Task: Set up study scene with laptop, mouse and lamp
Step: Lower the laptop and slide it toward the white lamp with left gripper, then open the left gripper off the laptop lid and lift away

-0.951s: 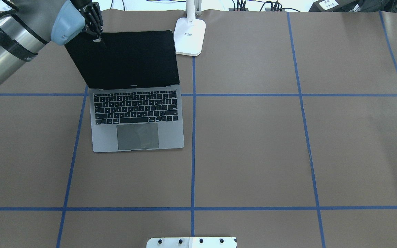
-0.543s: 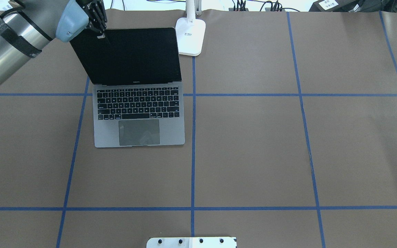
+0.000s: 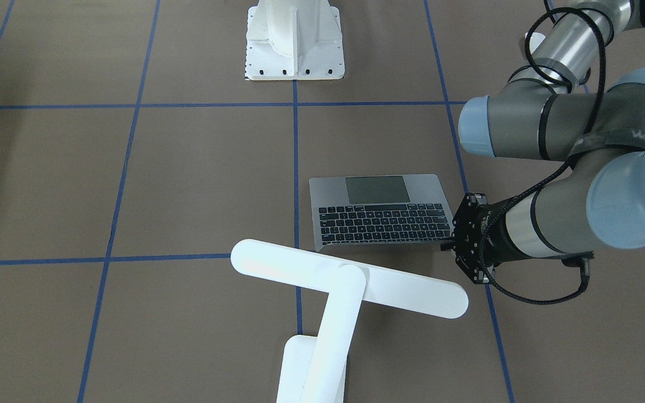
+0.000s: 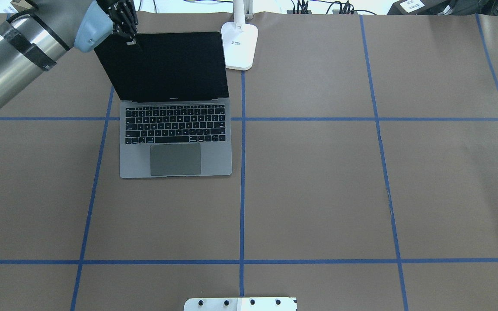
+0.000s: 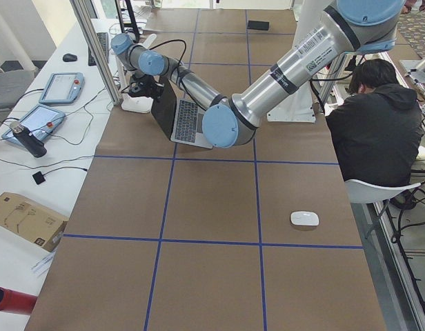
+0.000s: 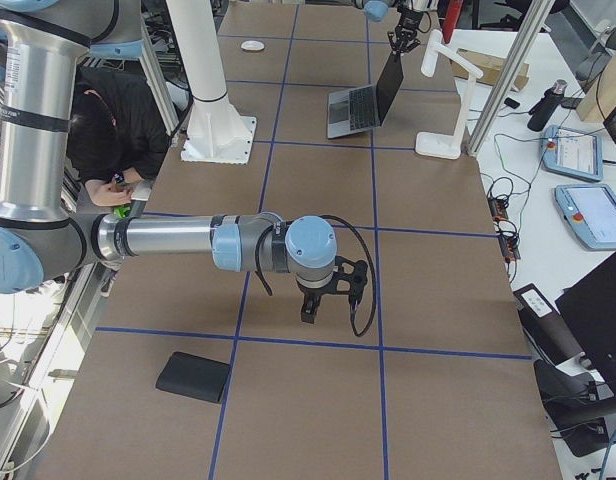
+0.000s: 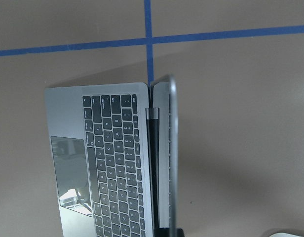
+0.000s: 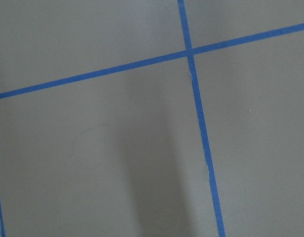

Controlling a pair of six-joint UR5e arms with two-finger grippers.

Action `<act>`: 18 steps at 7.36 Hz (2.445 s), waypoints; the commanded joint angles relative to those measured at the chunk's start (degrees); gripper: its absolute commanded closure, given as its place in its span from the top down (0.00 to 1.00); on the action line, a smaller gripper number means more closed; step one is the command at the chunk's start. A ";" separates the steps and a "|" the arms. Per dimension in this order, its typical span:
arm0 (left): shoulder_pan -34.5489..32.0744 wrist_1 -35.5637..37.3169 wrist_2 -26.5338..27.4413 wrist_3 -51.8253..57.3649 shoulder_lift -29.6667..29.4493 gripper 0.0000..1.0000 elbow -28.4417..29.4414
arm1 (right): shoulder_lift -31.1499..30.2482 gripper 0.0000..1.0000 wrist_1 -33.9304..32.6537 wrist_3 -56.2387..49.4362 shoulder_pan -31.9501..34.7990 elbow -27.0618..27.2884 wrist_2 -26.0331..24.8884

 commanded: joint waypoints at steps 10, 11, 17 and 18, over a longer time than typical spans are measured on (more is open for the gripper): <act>1.32 -12.82 2.46 -10.45 -1.36 0.00 6.42 | 0.03 0.99 0.09 -0.01 0.03 -0.34 0.00; 1.59 -13.61 2.55 -10.45 -1.18 0.00 6.50 | 0.03 0.99 0.09 -0.01 0.03 -0.34 0.00; 1.68 -14.68 2.55 -9.67 -0.83 0.94 6.33 | 0.29 0.99 0.09 -0.01 0.03 -0.35 0.00; 1.68 -14.59 3.07 -9.58 -0.83 1.00 6.24 | 0.29 0.99 0.09 -0.01 -0.05 -0.34 0.00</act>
